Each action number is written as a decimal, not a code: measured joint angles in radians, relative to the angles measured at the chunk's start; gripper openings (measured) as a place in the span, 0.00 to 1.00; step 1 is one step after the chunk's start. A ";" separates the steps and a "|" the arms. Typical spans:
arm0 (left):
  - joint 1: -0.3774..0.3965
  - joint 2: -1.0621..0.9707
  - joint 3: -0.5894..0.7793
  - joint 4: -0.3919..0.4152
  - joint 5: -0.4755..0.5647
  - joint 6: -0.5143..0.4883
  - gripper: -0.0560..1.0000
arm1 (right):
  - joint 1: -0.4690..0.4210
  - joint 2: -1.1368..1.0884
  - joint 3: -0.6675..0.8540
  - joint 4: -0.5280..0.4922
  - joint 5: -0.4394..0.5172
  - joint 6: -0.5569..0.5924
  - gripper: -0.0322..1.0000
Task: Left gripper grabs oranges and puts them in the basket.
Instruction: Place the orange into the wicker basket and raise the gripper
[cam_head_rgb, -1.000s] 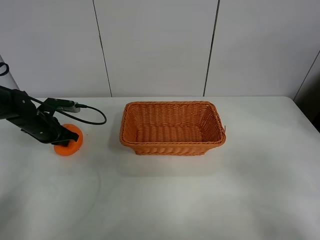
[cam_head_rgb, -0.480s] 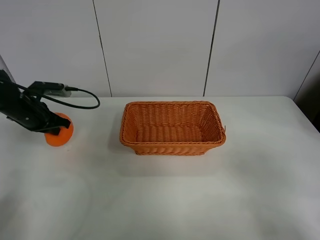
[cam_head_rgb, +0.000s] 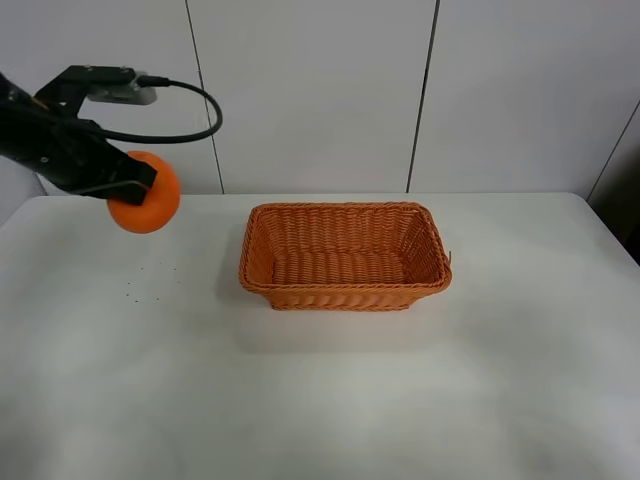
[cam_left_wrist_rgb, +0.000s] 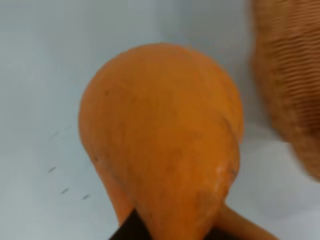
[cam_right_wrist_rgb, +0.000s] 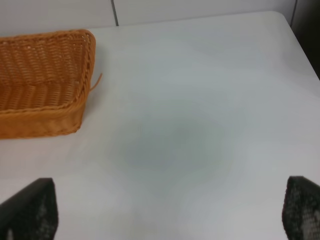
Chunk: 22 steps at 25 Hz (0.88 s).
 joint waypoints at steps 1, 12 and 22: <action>-0.031 0.000 -0.005 0.000 0.000 -0.006 0.17 | 0.000 0.000 0.000 0.000 0.000 0.000 0.70; -0.233 0.089 -0.046 0.006 -0.001 -0.016 0.17 | 0.000 0.000 0.000 0.000 0.000 0.000 0.70; -0.320 0.284 -0.264 0.010 0.000 0.007 0.17 | 0.000 0.000 0.000 0.000 0.000 0.000 0.70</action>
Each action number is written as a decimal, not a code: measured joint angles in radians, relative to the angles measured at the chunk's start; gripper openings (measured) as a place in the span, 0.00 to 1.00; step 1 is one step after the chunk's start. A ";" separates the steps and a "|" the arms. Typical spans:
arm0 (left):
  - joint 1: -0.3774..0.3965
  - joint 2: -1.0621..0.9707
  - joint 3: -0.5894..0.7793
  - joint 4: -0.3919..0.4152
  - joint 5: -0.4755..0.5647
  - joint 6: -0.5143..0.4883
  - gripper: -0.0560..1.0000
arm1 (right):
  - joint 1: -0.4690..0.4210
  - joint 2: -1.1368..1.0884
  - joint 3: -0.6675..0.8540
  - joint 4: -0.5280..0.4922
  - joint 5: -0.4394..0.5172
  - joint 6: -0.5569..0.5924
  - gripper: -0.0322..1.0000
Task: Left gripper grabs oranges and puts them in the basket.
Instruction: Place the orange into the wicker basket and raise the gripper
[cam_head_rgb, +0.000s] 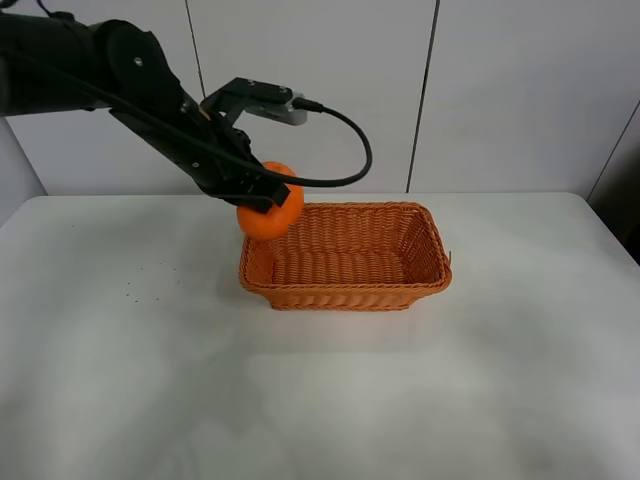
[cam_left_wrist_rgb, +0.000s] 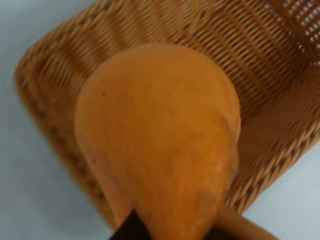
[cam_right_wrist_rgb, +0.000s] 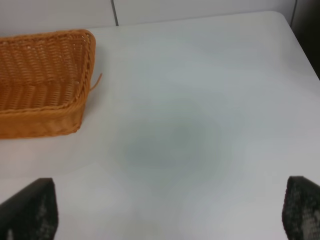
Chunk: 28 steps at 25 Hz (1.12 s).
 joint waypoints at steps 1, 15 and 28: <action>-0.012 0.023 -0.019 0.000 0.000 0.003 0.17 | 0.000 0.000 0.000 0.000 0.000 0.000 0.70; -0.060 0.294 -0.254 -0.019 -0.003 0.012 0.17 | 0.000 0.000 0.000 0.000 0.000 0.000 0.70; -0.060 0.407 -0.261 -0.045 -0.043 0.053 0.17 | 0.000 0.000 0.000 0.000 0.000 0.000 0.70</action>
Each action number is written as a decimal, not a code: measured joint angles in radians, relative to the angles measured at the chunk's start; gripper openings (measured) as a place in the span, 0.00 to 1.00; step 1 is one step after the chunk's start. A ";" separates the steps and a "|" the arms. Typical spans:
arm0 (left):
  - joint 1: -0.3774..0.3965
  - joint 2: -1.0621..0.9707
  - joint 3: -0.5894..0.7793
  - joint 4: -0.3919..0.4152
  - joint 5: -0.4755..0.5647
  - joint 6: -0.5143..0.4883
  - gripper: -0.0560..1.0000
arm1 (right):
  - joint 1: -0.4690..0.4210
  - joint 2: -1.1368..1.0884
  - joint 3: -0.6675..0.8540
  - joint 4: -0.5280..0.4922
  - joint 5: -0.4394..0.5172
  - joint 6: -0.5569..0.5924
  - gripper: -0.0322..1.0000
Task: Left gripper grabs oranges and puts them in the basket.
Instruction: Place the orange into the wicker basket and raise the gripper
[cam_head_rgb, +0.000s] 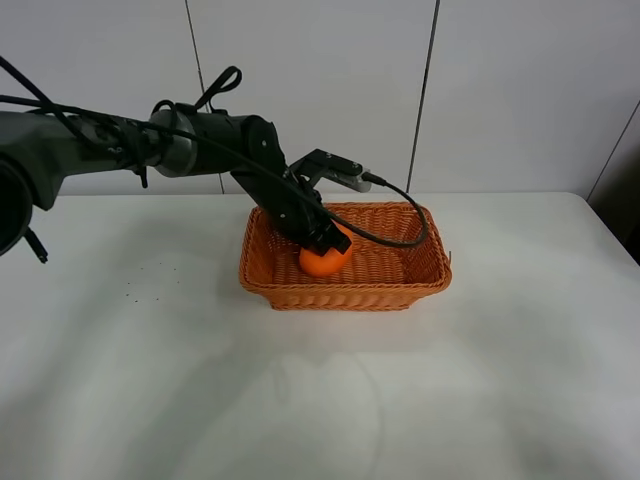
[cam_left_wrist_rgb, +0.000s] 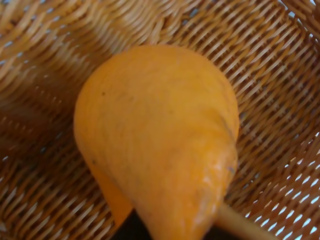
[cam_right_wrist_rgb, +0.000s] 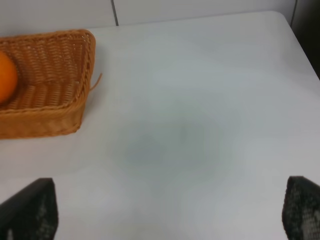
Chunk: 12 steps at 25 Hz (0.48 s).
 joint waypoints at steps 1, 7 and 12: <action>0.000 0.002 0.000 -0.012 -0.009 0.011 0.17 | 0.000 0.000 0.000 0.000 0.000 0.000 0.70; 0.000 0.012 0.000 -0.053 -0.055 0.028 0.19 | 0.000 0.000 0.000 0.000 0.000 0.000 0.70; 0.000 0.012 -0.001 -0.057 -0.057 0.029 0.57 | 0.000 0.000 0.000 0.000 0.000 0.000 0.70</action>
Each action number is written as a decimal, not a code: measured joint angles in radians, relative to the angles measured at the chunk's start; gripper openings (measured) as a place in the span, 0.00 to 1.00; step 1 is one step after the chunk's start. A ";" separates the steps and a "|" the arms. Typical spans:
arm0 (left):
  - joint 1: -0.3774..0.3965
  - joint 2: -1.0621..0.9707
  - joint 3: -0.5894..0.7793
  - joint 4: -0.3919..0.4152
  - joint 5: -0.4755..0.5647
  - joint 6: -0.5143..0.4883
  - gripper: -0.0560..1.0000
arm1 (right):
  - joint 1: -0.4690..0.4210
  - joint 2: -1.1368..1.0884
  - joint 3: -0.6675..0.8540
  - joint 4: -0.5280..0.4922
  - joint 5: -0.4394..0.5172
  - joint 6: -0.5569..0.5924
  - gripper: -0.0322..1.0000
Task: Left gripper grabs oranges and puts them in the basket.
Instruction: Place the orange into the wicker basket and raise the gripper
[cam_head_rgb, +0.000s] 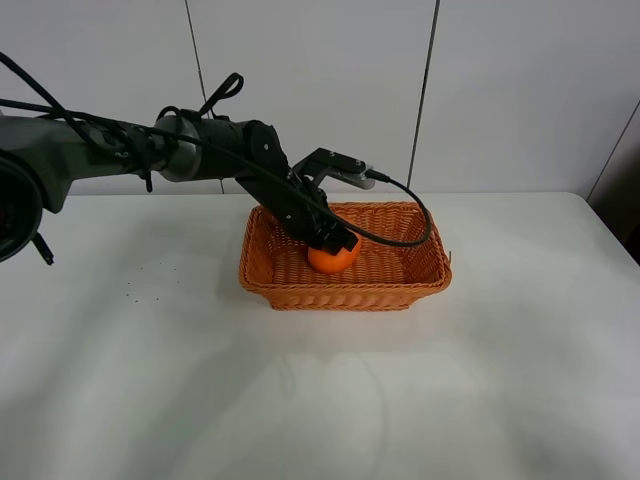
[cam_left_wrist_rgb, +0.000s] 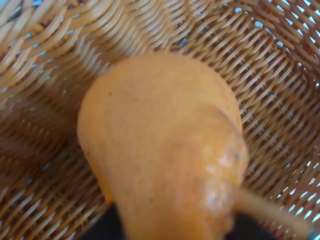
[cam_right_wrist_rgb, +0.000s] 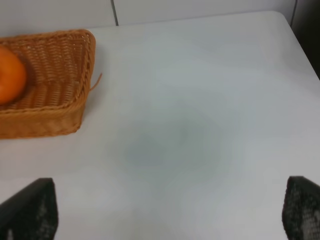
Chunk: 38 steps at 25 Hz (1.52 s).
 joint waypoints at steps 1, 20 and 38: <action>0.000 0.000 0.000 0.000 0.000 0.000 0.63 | 0.000 0.000 0.000 0.000 0.000 0.000 0.70; 0.000 -0.002 -0.003 0.015 0.017 0.002 0.79 | 0.000 0.000 0.000 0.000 0.000 0.000 0.70; 0.039 -0.188 -0.016 0.199 0.017 -0.115 0.79 | 0.000 0.000 0.000 0.000 0.000 0.000 0.70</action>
